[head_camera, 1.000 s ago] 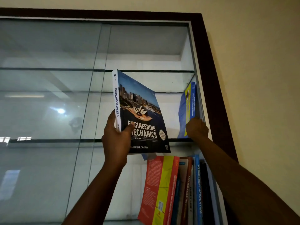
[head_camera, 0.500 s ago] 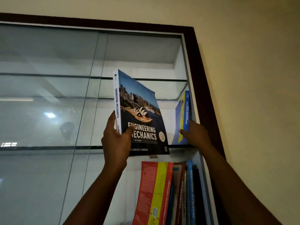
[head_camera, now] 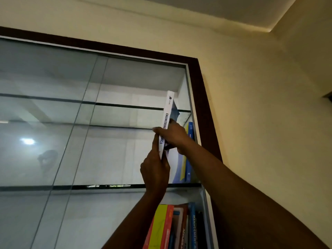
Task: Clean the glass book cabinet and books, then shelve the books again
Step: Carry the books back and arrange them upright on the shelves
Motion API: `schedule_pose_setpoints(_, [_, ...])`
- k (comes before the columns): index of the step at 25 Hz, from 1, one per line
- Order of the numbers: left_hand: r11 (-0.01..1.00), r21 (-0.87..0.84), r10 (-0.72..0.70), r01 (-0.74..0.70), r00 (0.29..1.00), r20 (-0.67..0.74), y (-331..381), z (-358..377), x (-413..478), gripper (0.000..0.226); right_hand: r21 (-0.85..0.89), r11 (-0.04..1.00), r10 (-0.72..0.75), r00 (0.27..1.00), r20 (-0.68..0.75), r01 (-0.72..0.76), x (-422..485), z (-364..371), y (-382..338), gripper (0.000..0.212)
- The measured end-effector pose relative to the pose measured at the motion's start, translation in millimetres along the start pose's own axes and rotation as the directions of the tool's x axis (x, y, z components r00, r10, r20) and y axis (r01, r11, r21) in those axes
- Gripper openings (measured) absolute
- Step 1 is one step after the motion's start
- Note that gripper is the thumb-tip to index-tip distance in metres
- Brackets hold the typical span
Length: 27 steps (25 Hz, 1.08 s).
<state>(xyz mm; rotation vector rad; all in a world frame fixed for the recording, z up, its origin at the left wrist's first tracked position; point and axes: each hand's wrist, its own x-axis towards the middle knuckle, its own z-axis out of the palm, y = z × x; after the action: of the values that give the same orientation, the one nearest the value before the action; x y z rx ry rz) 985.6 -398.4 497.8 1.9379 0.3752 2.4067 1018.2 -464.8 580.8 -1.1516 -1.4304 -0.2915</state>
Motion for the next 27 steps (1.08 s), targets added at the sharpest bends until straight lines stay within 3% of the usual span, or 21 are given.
schedule_pose_setpoints(2, [0.995, -0.081, 0.060, -0.055, 0.997, 0.052, -14, 16, 3, 0.066, 0.006, 1.000, -0.021, 0.989, -0.146, 0.022, 12, 2, 18, 0.039])
schedule_pose_setpoints(4, [0.976, -0.214, 0.022, 0.037, 0.963, 0.269, -29, 24, 8, 0.071, 0.022, 0.998, -0.048, 0.978, -0.201, 0.053, 18, -3, 37, 0.039])
schedule_pose_setpoints(6, [0.938, -0.282, -0.020, 0.201, 0.844, 0.536, -47, 33, 14, 0.076, -0.066, 0.995, -0.087, 0.975, -0.204, 0.074, 22, -4, 53, 0.042])
schedule_pose_setpoints(8, [0.903, -0.296, -0.044, 0.310, 0.754, 0.655, -56, 38, 15, 0.081, -0.176, 0.979, -0.135, 0.974, -0.184, 0.103, 25, -4, 64, 0.044])
schedule_pose_setpoints(12, [0.869, -0.350, -0.021, 0.350, 0.733, 0.680, -58, 40, 10, 0.080, -0.184, 0.976, -0.154, 0.972, -0.179, 0.120, 32, -13, 74, 0.044])
schedule_pose_setpoints(18, [0.927, -0.237, -0.043, 0.290, 0.711, 0.702, -55, 46, 1, 0.073, -0.111, 0.994, -0.037, 0.988, -0.152, 0.020, 38, -18, 92, 0.041])
schedule_pose_setpoints(23, [0.861, -0.169, -0.194, 0.480, 0.616, 0.764, -64, 67, 22, 0.065, -0.361, 0.929, 0.042, 0.992, -0.116, -0.082, 61, -3, 107, 0.050])
schedule_pose_setpoints(27, [0.824, -0.107, -0.231, 0.557, 0.502, 0.834, -74, 73, 36, 0.056, -0.632, 0.769, 0.008, 0.990, -0.141, -0.097, 53, 2, 118, 0.051])
